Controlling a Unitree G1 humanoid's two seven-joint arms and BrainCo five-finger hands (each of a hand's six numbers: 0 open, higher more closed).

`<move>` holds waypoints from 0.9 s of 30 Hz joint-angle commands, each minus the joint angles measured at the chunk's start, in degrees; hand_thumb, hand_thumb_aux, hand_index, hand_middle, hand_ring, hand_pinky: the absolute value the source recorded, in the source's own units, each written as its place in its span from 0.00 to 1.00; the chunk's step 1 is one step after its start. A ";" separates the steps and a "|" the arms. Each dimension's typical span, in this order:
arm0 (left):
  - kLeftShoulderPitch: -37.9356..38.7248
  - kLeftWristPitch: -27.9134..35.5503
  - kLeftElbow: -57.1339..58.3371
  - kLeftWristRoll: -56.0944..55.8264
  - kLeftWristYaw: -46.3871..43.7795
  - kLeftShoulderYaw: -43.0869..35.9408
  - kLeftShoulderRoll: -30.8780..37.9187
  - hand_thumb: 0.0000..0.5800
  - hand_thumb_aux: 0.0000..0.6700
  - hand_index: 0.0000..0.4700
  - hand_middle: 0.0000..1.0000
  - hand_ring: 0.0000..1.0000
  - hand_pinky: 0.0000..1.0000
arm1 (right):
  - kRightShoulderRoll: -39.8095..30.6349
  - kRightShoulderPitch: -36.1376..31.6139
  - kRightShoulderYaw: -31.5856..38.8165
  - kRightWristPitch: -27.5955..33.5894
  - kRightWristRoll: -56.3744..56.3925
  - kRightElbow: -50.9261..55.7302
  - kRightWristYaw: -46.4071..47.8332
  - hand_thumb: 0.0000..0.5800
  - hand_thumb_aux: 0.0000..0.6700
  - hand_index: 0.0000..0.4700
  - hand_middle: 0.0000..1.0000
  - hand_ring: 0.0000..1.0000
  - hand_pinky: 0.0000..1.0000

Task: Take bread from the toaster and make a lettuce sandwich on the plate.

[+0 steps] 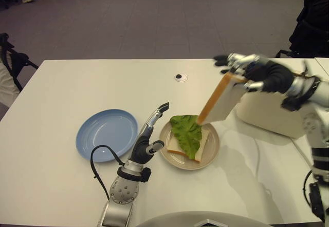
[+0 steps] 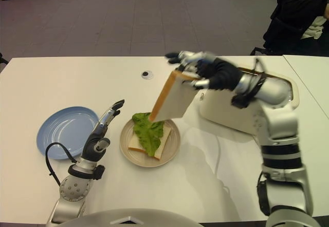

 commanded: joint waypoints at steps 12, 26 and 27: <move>1.64 0.45 -1.54 1.71 -0.53 -0.67 0.02 0.00 0.00 0.00 0.00 0.00 0.00 | 0.96 -0.86 10.28 11.97 -8.36 -0.39 6.63 1.00 1.00 1.00 0.00 0.00 0.00; 2.32 -4.57 -9.94 28.02 2.13 0.90 5.61 0.00 0.00 0.00 0.00 0.00 0.00 | 11.50 -3.72 19.51 -2.21 -27.14 16.01 -1.61 1.00 1.00 1.00 0.00 0.00 0.00; 2.79 -5.11 -10.84 31.38 2.28 1.07 6.66 0.00 0.00 0.00 0.00 0.00 0.00 | 12.36 -4.36 19.47 -3.13 -27.62 17.85 -1.93 1.00 1.00 1.00 0.00 0.00 0.00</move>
